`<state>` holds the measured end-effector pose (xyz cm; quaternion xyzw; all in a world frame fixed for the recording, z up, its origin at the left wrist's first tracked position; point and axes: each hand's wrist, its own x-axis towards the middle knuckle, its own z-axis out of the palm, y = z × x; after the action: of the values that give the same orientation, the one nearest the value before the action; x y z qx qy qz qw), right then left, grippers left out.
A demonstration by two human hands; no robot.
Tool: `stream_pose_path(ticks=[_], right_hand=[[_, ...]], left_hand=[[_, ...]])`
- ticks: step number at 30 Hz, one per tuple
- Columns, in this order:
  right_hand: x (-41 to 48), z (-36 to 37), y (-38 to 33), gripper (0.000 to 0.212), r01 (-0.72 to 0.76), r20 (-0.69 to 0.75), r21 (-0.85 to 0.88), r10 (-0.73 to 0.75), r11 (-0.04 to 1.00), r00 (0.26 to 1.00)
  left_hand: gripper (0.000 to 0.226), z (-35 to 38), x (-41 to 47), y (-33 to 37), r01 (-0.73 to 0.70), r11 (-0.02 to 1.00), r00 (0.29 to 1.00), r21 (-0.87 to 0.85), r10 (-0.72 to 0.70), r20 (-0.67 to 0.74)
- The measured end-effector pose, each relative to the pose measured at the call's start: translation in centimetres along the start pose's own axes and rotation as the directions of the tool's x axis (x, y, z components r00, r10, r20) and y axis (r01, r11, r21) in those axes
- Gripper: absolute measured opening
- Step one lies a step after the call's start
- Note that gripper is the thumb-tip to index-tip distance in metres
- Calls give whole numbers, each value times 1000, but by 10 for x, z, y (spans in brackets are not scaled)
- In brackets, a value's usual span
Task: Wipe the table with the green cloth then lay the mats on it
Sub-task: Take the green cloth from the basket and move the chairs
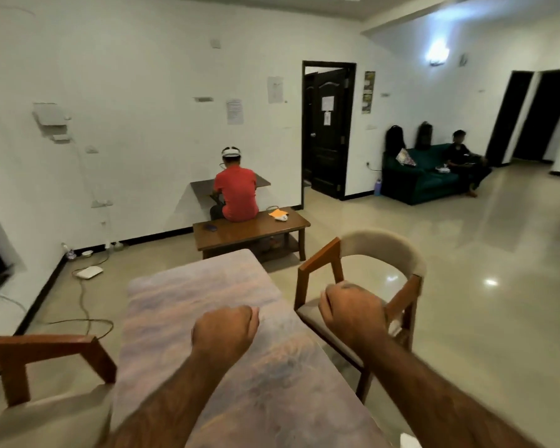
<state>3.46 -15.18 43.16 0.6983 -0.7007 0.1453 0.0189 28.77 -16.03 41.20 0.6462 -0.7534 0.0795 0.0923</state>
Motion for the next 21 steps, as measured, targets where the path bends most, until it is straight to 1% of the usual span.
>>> stream_pose_path(ticks=[2, 4, 5, 6, 7, 9, 12, 14, 18, 21], right_hand=[[-28, 3, 30, 34, -37, -3, -44, 37, 998, 999], [-56, 2, 59, 35, -104, 7, -86, 105, 991, 994], [-72, 1, 76, 36, -146, 12, -96, 148, 985, 989], [-86, -1, 92, 38, -179, 12, -90, 181, 980, 983], [-101, -2, 109, 40, -205, 11, -79, 207, 976, 978], [-128, -1, 144, 47, -241, 13, -65, 242, 968, 970], [-167, -13, 206, 60, -283, 46, -91, 288, 955, 957], [-187, -19, 246, 68, -286, 56, -118, 294, 951, 954], [-234, -32, 341, 79, -291, 96, -155, 307, 944, 947], [-265, -40, 399, 93, -294, 102, -203, 319, 934, 942]], left_hand=[[43, 10, -7, 30, -57, 997, 997, -50, 59, 41], [33, 21, -17, 62, -104, 988, 994, -112, 108, 28], [32, 27, -23, 82, -120, 982, 992, -149, 124, 20], [38, 33, -28, 101, -132, 976, 991, -173, 136, 13], [49, 38, -34, 121, -152, 970, 988, -189, 157, 12], [67, 50, -46, 161, -195, 963, 978, -187, 205, 37], [76, 59, -68, 232, -279, 938, 957, -204, 290, 24], [80, 61, -84, 280, -300, 925, 949, -235, 313, 22], [97, 64, -115, 398, -351, 920, 925, -172, 369, 86], [107, 69, -133, 472, -360, 919, 912, -162, 384, 148]])
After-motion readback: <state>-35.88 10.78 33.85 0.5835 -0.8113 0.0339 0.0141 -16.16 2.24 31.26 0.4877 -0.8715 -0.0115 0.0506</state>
